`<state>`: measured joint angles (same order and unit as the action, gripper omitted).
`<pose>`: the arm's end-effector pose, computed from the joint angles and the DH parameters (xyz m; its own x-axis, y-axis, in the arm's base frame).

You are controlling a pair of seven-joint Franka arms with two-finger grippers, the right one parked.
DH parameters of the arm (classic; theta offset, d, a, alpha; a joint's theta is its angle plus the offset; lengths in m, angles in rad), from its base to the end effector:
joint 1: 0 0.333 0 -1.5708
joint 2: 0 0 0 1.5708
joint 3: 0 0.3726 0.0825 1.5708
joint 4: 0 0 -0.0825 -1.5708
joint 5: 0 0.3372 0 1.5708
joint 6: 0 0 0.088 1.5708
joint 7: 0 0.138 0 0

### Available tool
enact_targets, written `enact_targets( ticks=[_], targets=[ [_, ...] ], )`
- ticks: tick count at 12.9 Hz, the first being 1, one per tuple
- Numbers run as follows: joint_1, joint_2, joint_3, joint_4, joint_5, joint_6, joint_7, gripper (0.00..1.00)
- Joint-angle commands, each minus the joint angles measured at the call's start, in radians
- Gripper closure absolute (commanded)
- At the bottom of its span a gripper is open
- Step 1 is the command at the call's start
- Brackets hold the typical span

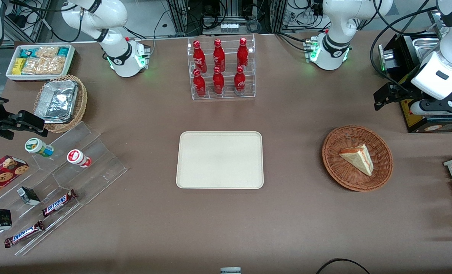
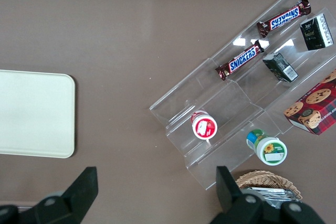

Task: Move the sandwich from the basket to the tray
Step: 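Lower the open left gripper over the sandwich in the wicker basket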

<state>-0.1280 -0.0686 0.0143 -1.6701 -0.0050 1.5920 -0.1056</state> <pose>0.4799 -0.0552 0.6437 0.9999 -0.0080 -0.0101 -0.0080 -1.0000 0.0049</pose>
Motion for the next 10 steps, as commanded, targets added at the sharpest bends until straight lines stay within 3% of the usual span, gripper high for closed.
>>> enact_targets(
  ticks=[1, 7, 10],
  targets=[
    [0.016, 0.004, -0.017, 0.03, -0.006, -0.03, -0.009, 0.0],
    [0.03, 0.035, -0.001, 0.036, -0.001, -0.021, -0.031, 0.0],
    [0.105, 0.108, 0.009, 0.029, -0.003, -0.006, -0.077, 0.0]
  ],
)
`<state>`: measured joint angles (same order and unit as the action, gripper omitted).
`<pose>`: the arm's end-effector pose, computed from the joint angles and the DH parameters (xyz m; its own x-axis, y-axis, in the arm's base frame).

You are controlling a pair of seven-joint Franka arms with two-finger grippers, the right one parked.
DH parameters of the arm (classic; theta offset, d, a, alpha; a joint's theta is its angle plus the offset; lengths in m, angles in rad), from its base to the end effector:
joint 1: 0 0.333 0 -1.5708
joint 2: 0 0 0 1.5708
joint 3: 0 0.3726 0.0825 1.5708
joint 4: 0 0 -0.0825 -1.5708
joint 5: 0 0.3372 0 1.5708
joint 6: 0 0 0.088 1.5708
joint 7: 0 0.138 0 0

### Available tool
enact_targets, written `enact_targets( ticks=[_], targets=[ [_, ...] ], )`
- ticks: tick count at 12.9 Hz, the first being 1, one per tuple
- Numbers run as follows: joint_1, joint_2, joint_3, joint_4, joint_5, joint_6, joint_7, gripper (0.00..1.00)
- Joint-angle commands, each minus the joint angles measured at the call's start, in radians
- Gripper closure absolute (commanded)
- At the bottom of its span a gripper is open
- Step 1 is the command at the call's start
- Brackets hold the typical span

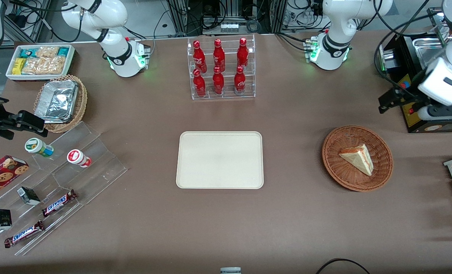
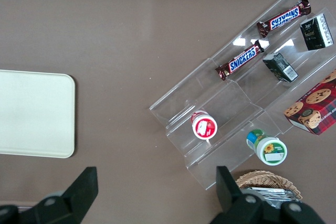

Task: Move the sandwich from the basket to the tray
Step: 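Lower the open left gripper over the sandwich in the wicker basket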

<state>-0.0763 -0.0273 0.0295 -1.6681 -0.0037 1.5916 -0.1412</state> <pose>0.4950 -0.0235 0.6243 0.9943 0.0943 -0.0493 0.0943 -0.9955 -0.0025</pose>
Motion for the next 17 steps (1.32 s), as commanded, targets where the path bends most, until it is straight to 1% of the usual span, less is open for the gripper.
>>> enact_targets(
  ticks=[1, 2, 3, 4, 5, 7, 10, 11, 12, 14, 15, 16, 17],
  targets=[
    [0.061, 0.093, -0.005, 0.018, -0.001, 0.001, -0.098, 0.0],
    [0.061, 0.108, -0.005, -0.001, 0.002, 0.011, -0.171, 0.0],
    [0.062, 0.122, -0.005, -0.021, 0.036, 0.03, -0.216, 0.0],
    [0.062, 0.127, -0.003, -0.048, 0.053, 0.062, -0.227, 0.0],
    [0.073, 0.126, 0.0, -0.092, 0.053, 0.106, -0.248, 0.0],
    [0.087, 0.113, -0.002, -0.21, 0.054, 0.241, -0.416, 0.0],
    [0.089, 0.119, 0.0, -0.349, 0.041, 0.436, -0.578, 0.0],
    [0.089, 0.135, -0.002, -0.382, 0.039, 0.515, -0.66, 0.0],
    [0.089, 0.164, 0.0, -0.407, 0.039, 0.581, -0.701, 0.0],
    [0.09, 0.199, 0.0, -0.462, 0.039, 0.687, -0.712, 0.0],
    [0.11, 0.202, 0.0, -0.507, 0.037, 0.758, -0.712, 0.0],
    [0.133, 0.217, 0.0, -0.527, 0.036, 0.799, -0.713, 0.0],
    [0.133, 0.242, -0.002, -0.527, 0.034, 0.806, -0.715, 0.0]
  ],
)
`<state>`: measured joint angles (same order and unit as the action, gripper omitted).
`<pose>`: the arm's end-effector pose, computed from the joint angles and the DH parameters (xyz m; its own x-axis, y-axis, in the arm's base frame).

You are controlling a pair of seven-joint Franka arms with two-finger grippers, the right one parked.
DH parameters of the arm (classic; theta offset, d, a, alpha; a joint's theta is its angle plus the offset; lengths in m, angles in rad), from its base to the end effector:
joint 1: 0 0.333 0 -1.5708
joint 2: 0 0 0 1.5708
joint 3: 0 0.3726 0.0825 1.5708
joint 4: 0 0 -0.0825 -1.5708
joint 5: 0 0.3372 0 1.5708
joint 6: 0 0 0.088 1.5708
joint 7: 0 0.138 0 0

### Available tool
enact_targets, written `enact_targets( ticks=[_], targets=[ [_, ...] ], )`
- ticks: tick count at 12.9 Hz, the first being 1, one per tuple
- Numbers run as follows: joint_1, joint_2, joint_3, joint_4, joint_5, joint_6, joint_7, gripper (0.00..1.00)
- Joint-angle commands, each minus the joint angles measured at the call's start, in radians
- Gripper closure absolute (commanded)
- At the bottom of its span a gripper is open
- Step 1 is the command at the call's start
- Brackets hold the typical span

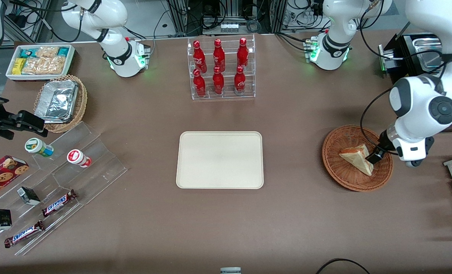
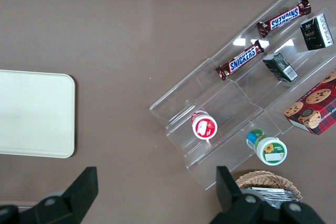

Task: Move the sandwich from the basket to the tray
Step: 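Close the left gripper on the sandwich and lift it from the basket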

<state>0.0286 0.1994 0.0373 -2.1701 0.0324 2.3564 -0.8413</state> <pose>0.5340 0.0358 0.3588 0.6346 0.7727 0.0134 0.7727 -0.6341 -0.0300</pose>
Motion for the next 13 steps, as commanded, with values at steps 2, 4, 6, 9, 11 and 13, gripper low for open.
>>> enact_targets(
  ticks=[2, 4, 6, 9, 11, 13],
  targets=[
    [0.03, 0.057, -0.01, -0.023, -0.044, 0.084, -0.016, 0.0],
    [0.028, 0.089, -0.01, -0.022, -0.127, 0.133, -0.015, 0.0],
    [0.024, 0.095, -0.01, -0.019, -0.135, 0.135, -0.015, 0.0],
    [0.011, 0.109, -0.01, -0.019, -0.135, 0.135, -0.015, 0.0],
    [0.004, 0.127, -0.011, -0.02, -0.135, 0.135, -0.015, 0.01],
    [-0.002, 0.135, -0.014, -0.02, -0.134, 0.133, -0.012, 0.16]
  ],
)
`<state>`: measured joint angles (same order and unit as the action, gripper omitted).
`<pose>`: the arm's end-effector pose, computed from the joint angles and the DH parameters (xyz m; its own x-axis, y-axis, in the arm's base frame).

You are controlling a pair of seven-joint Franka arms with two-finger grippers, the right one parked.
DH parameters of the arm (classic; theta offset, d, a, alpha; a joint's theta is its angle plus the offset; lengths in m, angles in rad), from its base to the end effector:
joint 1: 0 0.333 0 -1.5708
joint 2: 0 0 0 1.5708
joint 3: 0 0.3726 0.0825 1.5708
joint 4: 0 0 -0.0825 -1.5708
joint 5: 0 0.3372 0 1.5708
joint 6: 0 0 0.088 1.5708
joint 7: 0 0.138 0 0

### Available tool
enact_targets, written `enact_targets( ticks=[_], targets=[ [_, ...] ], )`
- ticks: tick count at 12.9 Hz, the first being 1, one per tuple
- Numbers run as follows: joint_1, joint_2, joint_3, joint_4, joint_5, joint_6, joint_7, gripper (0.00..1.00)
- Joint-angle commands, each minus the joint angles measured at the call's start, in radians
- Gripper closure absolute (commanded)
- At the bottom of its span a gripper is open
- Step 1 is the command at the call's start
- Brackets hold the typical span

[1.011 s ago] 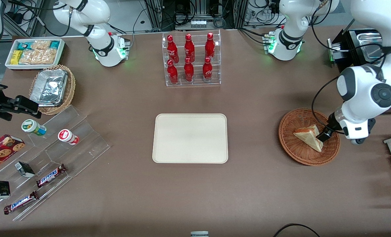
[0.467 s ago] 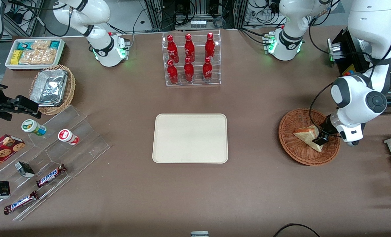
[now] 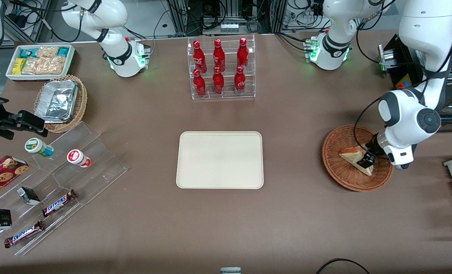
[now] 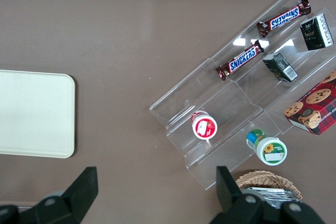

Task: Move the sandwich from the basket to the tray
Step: 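Close the left gripper on the sandwich and lift it from the basket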

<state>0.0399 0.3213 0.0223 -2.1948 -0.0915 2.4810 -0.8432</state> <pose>0.5425 0.0320 0.2945 0.5581 0.8277 -0.0589 0.8292 -0.5589 0.0037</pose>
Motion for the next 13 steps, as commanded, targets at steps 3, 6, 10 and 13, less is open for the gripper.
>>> enact_targets(
  ticks=[3, 6, 10, 13],
  targets=[
    [-0.011, -0.01, -0.001, 0.013, -0.008, -0.04, 0.007, 0.5],
    [-0.014, -0.062, -0.002, 0.084, -0.007, -0.198, 0.055, 0.7],
    [-0.089, -0.061, -0.004, 0.217, 0.013, -0.361, 0.073, 0.71],
    [-0.187, -0.058, -0.004, 0.251, 0.018, -0.372, 0.179, 0.72]
  ],
)
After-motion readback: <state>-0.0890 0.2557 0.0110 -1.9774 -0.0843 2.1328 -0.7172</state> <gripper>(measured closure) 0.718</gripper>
